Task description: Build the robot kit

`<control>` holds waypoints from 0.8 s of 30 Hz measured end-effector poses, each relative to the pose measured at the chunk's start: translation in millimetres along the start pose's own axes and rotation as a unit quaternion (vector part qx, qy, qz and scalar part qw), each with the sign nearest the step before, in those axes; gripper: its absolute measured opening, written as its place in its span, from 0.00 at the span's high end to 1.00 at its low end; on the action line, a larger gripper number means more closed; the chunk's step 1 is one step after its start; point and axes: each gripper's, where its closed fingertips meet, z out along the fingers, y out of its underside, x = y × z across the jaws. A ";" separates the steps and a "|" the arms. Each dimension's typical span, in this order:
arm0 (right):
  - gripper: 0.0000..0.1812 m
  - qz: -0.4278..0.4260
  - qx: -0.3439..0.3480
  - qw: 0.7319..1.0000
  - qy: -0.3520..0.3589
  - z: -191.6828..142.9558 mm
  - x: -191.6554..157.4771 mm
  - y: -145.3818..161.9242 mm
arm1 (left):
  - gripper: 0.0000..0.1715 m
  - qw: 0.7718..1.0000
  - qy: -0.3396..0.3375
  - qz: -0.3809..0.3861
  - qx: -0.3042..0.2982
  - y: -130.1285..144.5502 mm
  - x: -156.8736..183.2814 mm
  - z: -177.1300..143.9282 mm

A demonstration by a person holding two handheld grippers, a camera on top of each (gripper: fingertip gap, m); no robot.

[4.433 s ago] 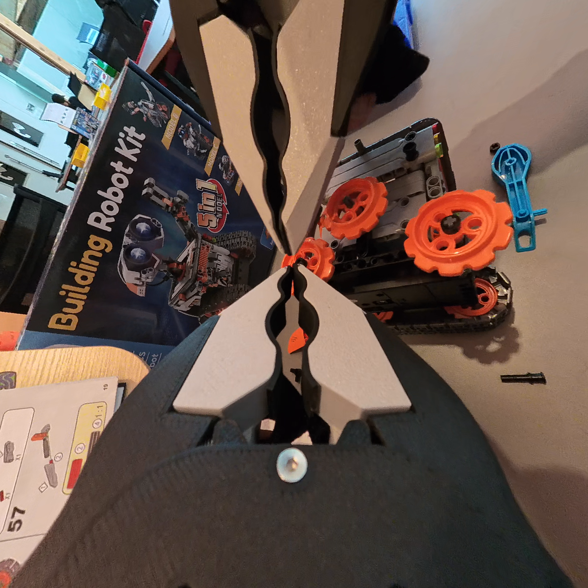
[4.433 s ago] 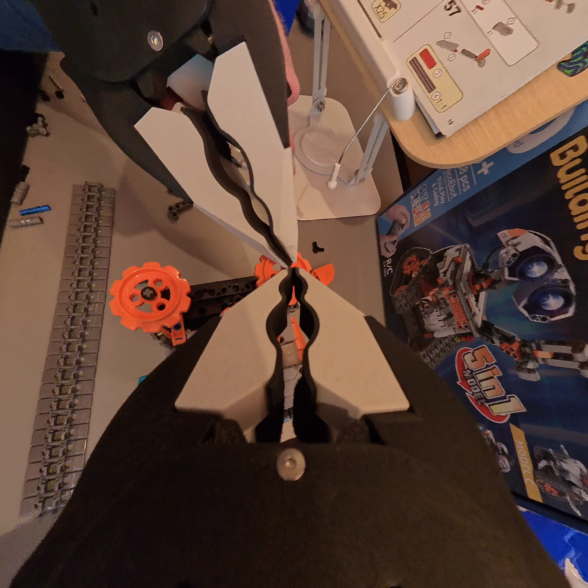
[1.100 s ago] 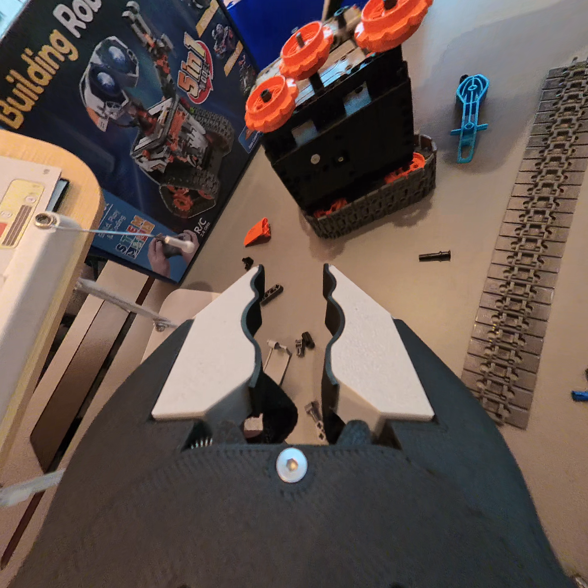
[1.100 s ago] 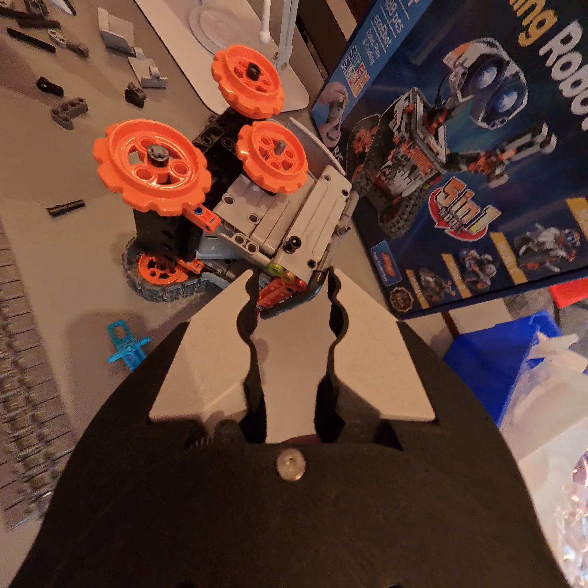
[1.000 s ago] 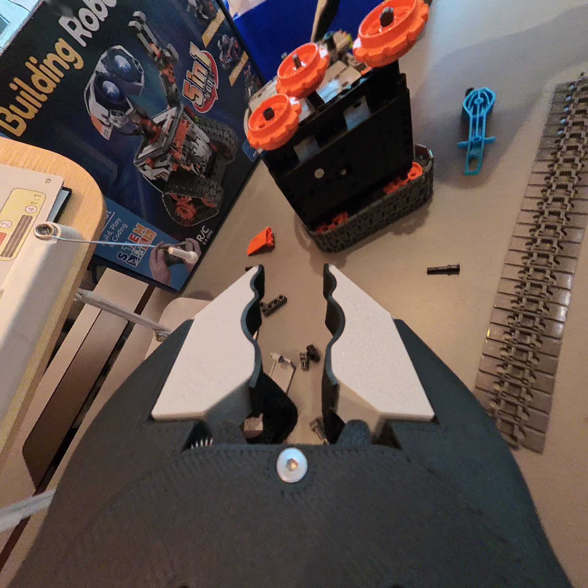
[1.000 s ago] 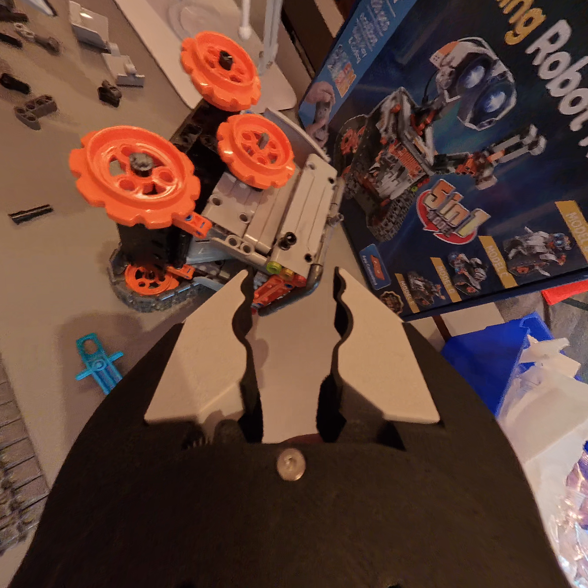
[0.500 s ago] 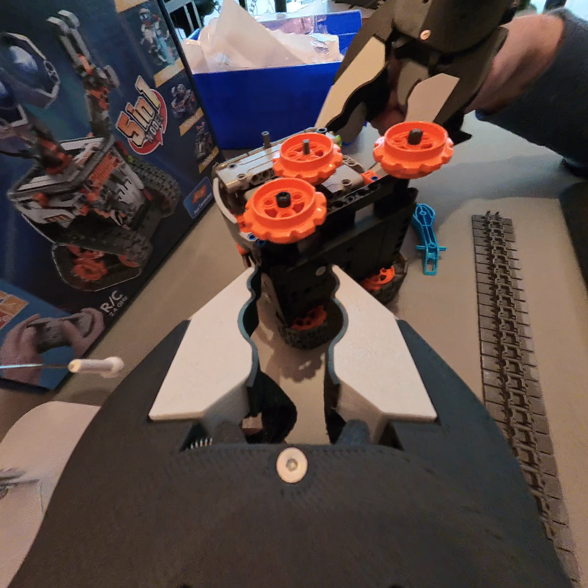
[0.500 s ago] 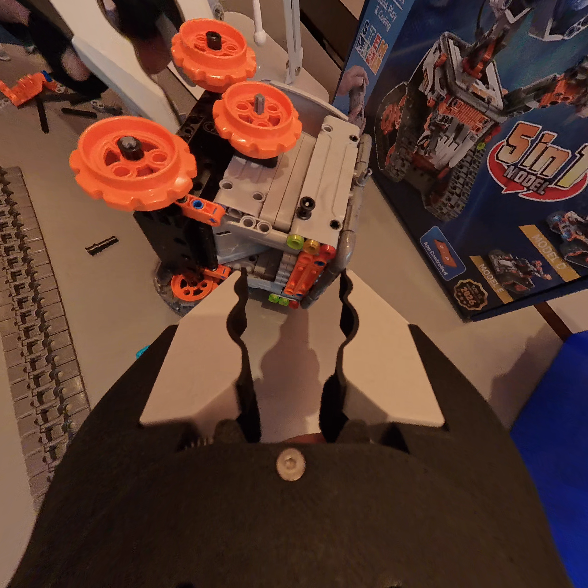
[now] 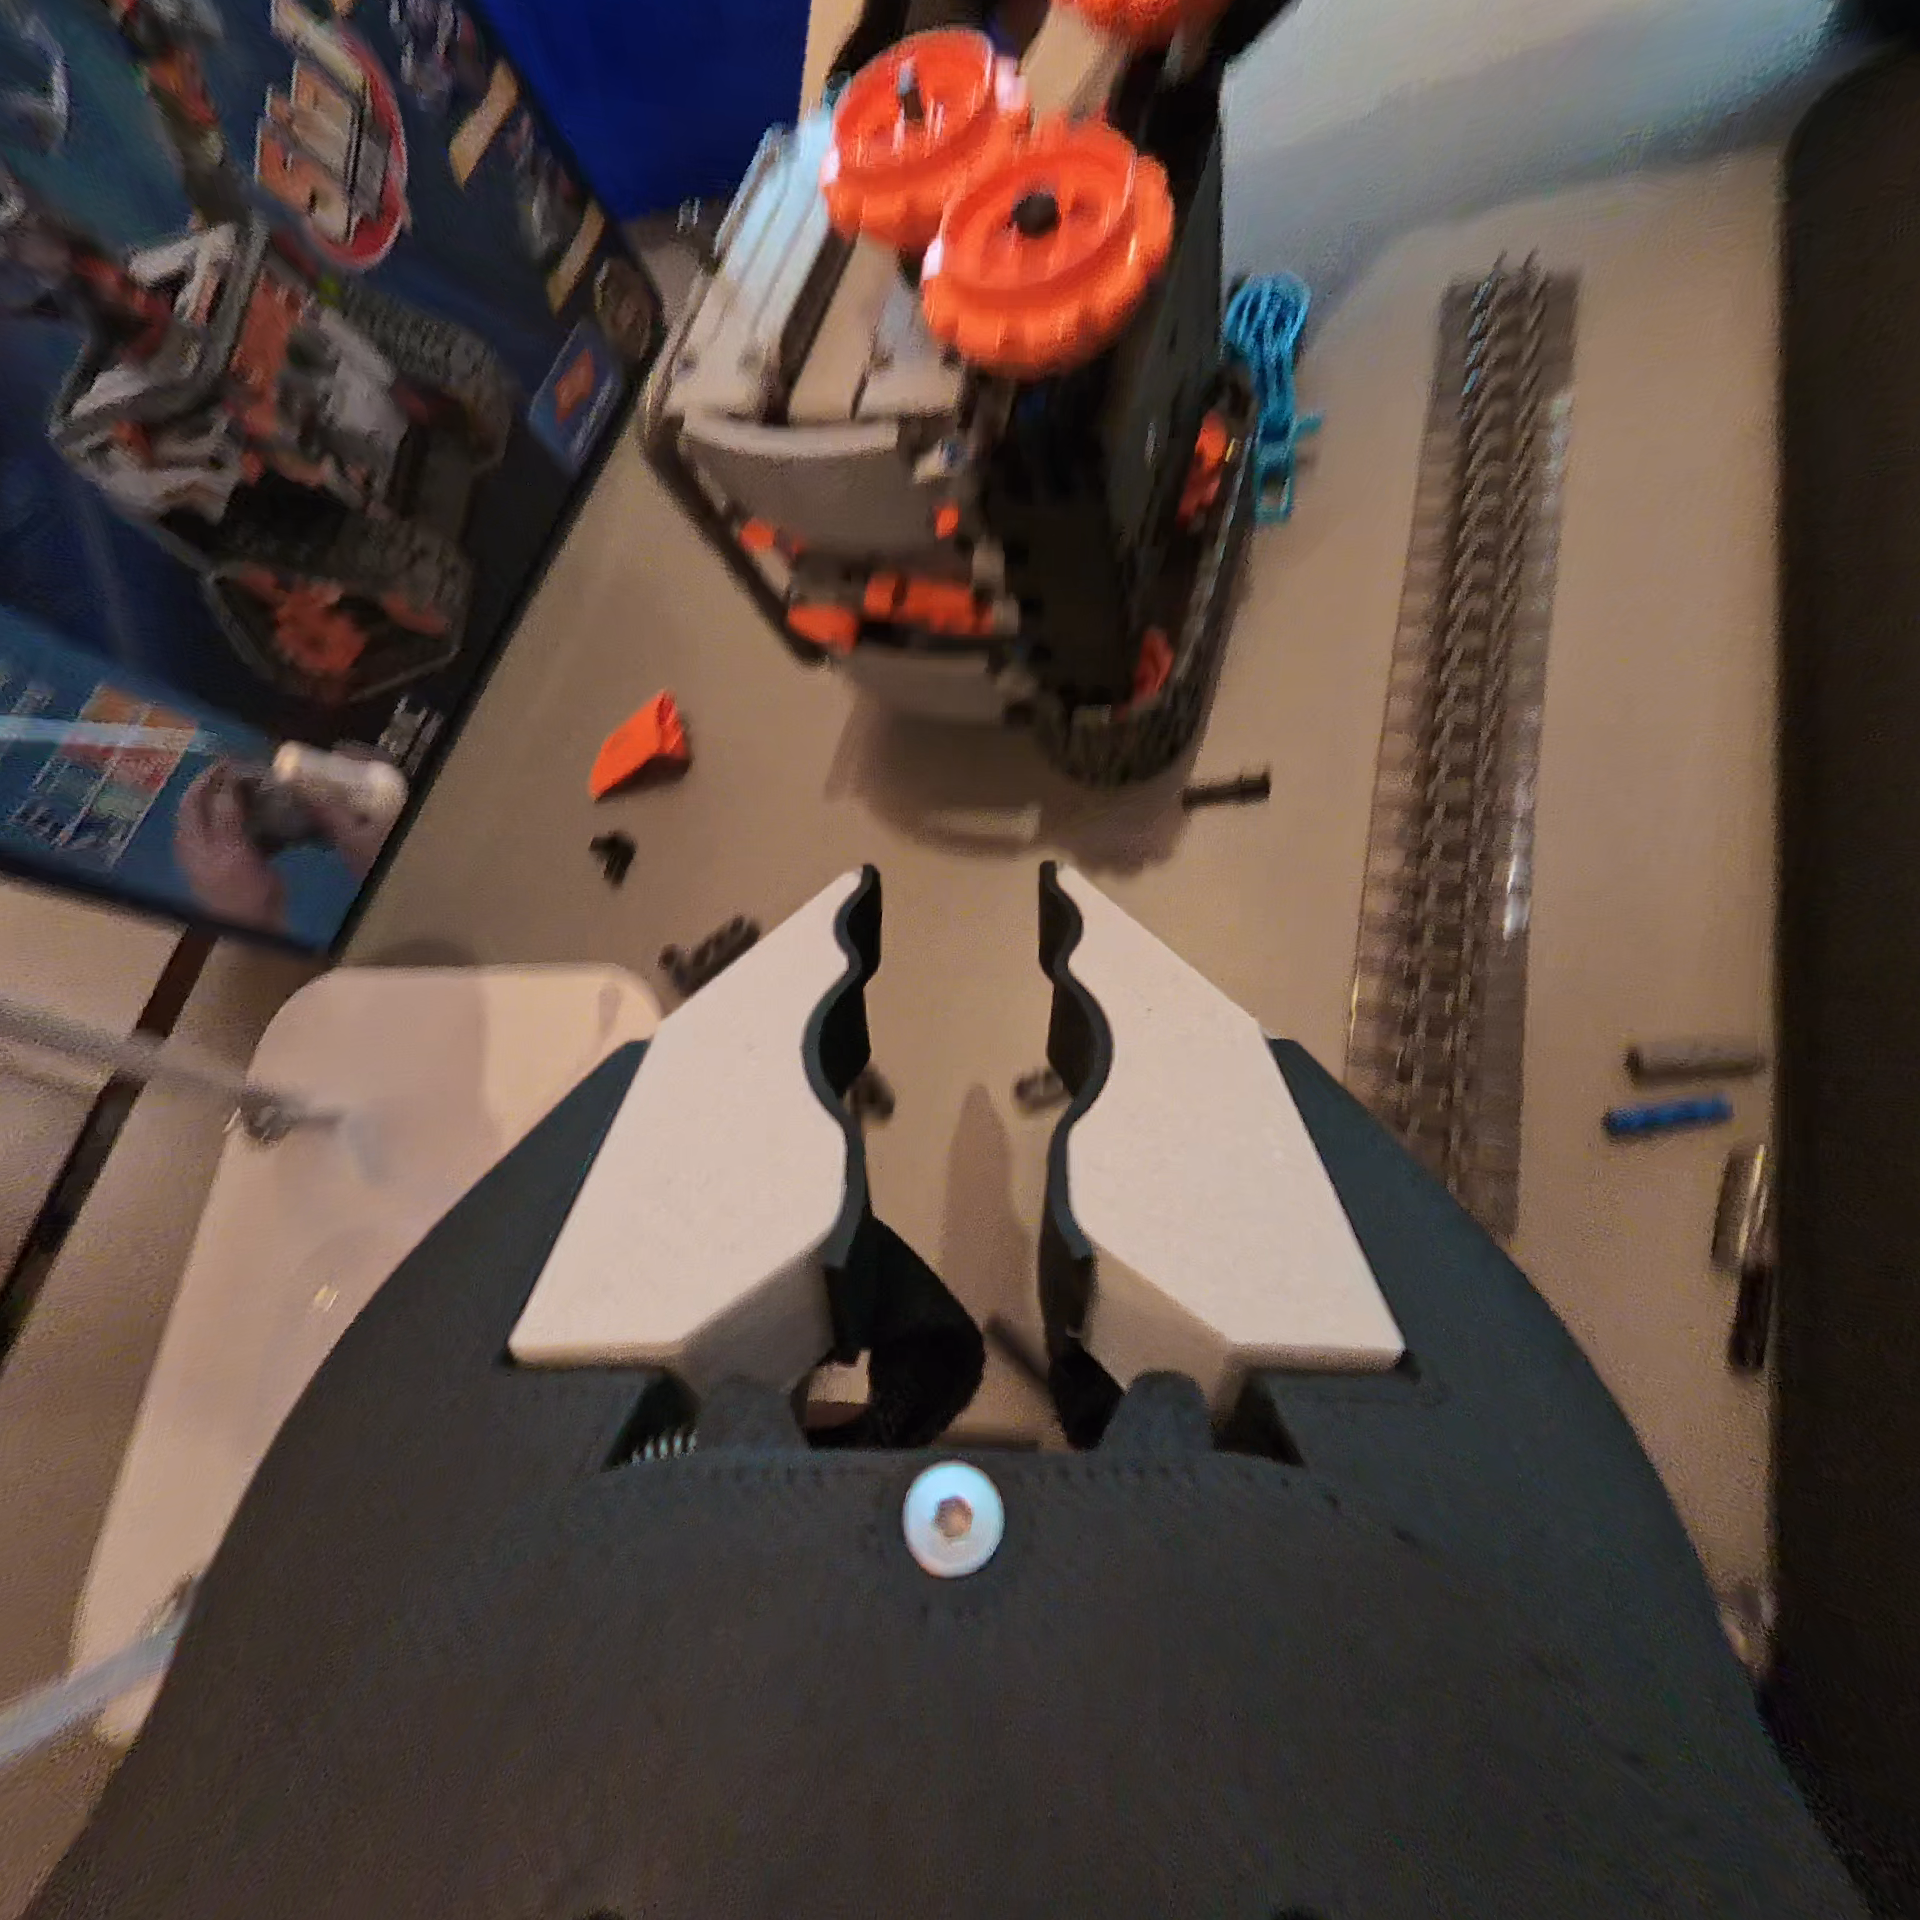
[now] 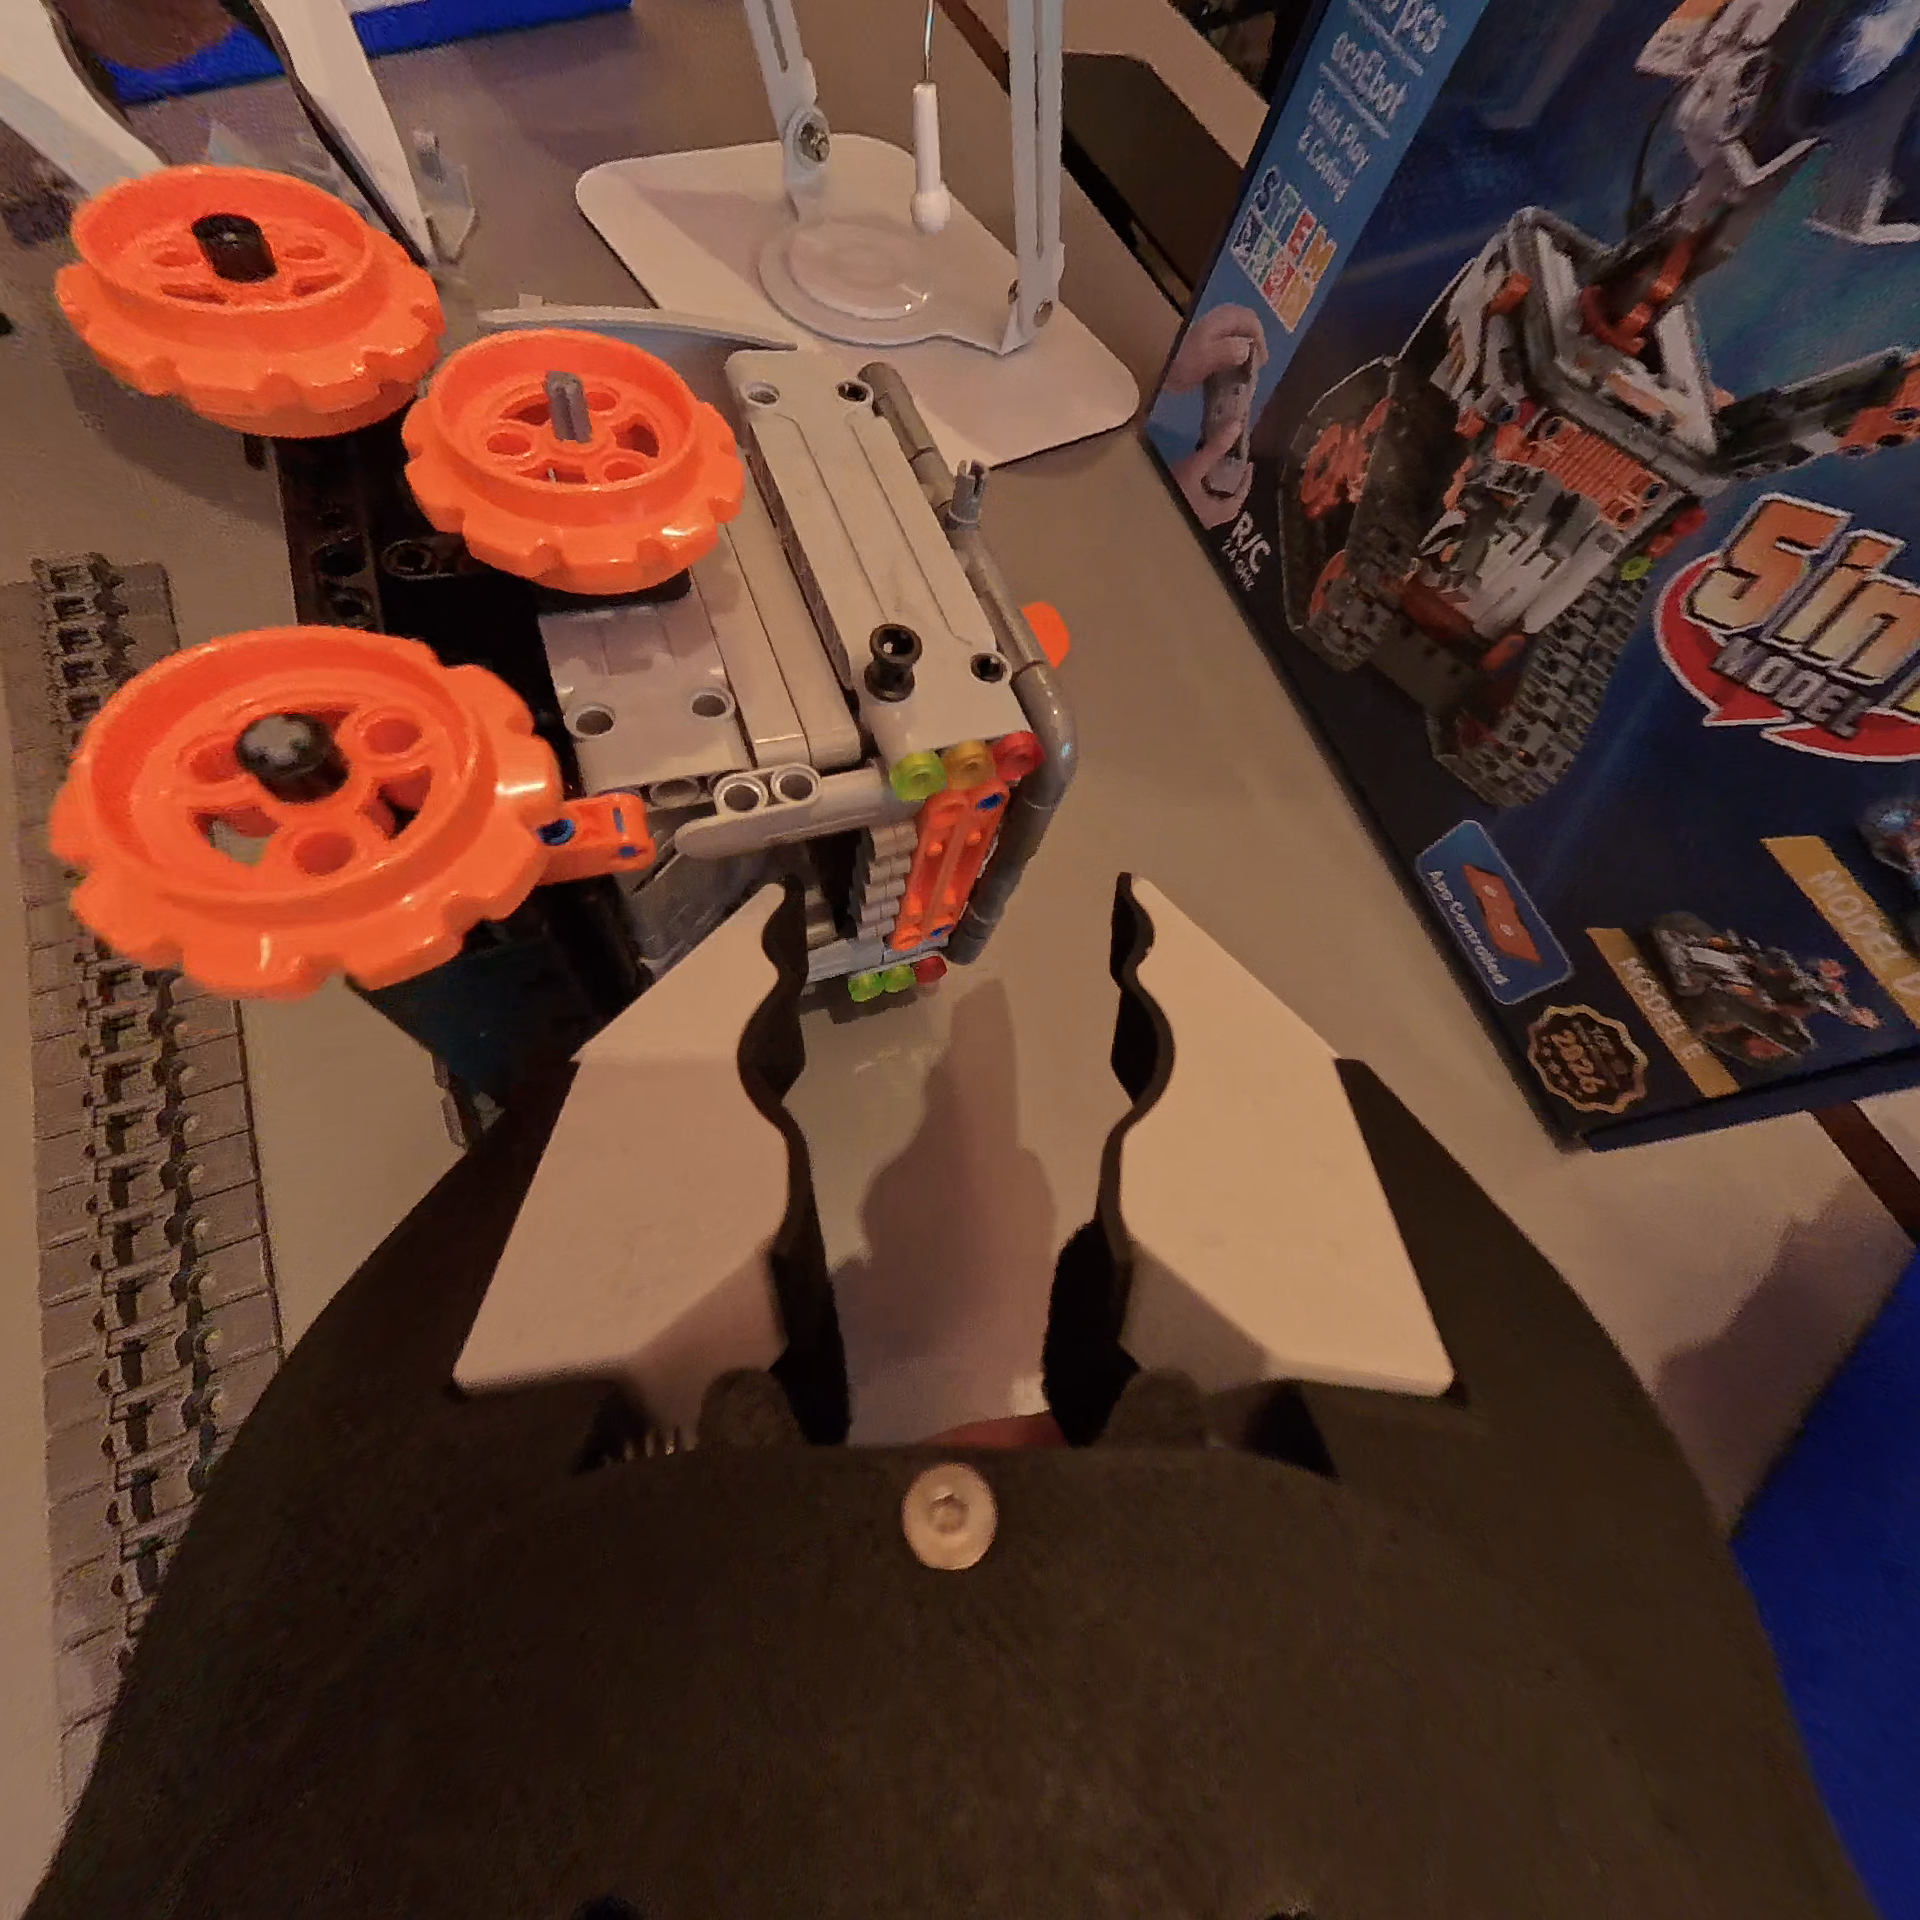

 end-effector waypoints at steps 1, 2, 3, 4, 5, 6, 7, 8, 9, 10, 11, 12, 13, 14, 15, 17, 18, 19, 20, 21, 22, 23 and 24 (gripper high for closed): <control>0.69 0.001 0.006 1.000 0.005 -4.0 0.7 -1.1 | 0.84 1.000 -0.010 0.009 -0.028 13.6 -1.3 -10.0; 0.69 0.002 0.010 1.000 0.008 -7.5 1.0 -1.9 | 0.85 0.998 -0.018 0.017 -0.049 24.7 -1.1 -19.4; 0.70 0.001 0.012 1.000 0.013 -10.7 1.5 -2.0 | 0.86 0.997 -0.025 0.022 -0.066 33.7 -0.3 -27.9; 0.71 -0.003 0.012 1.000 0.020 -13.2 2.2 -1.6 | 0.86 0.995 -0.029 0.028 -0.087 44.1 1.8 -35.6; 0.71 -0.008 0.010 1.000 0.024 -15.2 2.4 0.0 | 0.87 0.993 -0.037 0.036 -0.109 54.0 2.3 -42.9; 0.71 -0.010 0.007 1.000 0.027 -16.6 2.3 2.7 | 0.88 0.989 -0.052 0.044 -0.129 63.7 0.3 -50.6; 0.71 -0.009 0.006 1.000 0.030 -17.8 2.5 5.2 | 0.88 0.985 -0.063 0.047 -0.155 74.6 -1.2 -58.9; 0.72 -0.006 0.006 0.999 0.031 -18.7 2.5 7.3 | 0.88 0.980 -0.069 0.050 -0.177 84.6 -1.4 -67.8; 0.72 -0.003 0.006 0.999 0.031 -19.1 2.4 9.9 | 0.88 0.979 -0.071 0.048 -0.187 90.6 -0.2 -76.6; 0.72 -0.002 0.004 0.999 0.032 -19.3 2.5 12.8 | 0.88 0.979 -0.073 0.038 -0.188 93.7 0.5 -84.9; 0.72 -0.002 0.003 0.999 0.034 -19.2 2.7 15.6 | 0.88 0.979 -0.079 0.029 -0.185 95.2 -0.5 -92.3; 0.73 -0.002 0.003 0.999 0.034 -18.7 2.4 17.9 | 0.88 0.979 -0.090 0.027 -0.182 96.5 -2.6 -99.1; 0.73 -0.001 0.001 0.999 0.034 -17.6 2.0 20.1 | 0.88 0.978 -0.097 0.024 -0.184 99.2 -3.2 -105.4; 0.73 -0.003 -0.001 0.999 0.035 -16.3 2.3 21.8 | 0.88 0.977 -0.102 0.020 -0.185 101.6 -3.0 -110.3; 0.73 -0.007 -0.003 0.999 0.038 -15.1 2.8 23.1 | 0.88 0.978 -0.102 0.015 -0.184 103.1 -1.0 -113.3; 0.73 -0.013 -0.007 0.999 0.040 -13.1 2.3 24.8 | 0.88 0.978 -0.091 0.012 -0.187 107.6 8.7 -114.5; 0.73 -0.015 -0.007 0.999 0.041 -12.2 1.8 25.4 | 0.88 0.977 -0.085 0.013 -0.195 111.4 13.9 -114.0; 0.73 -0.017 -0.008 0.999 0.040 -11.3 1.2 26.1 | 0.88 0.976 -0.077 0.014 -0.203 115.3 20.1 -113.3; 0.73 -0.018 -0.009 0.999 0.039 -10.5 0.7 27.2 | 0.88 0.975 -0.070 0.013 -0.208 117.9 26.1 -112.3; 0.73 -0.019 -0.011 0.999 0.039 -9.5 0.4 28.3 | 0.88 0.975 -0.060 0.011 -0.212 119.8 32.9 -111.0; 0.73 -0.020 -0.013 0.999 0.039 -8.7 0.1 29.8 | 0.88 0.976 -0.046 0.009 -0.213 120.9 41.3 -109.7; 0.73 -0.020 -0.015 0.999 0.038 -8.0 -0.4 31.3 | 0.88 0.977 -0.030 0.008 -0.213 121.6 50.0 -108.9; 0.73 -0.021 -0.017 0.999 0.037 -7.3 -0.8 32.7 | 0.88 0.977 -0.018 0.004 -0.213 121.9 57.4 -109.0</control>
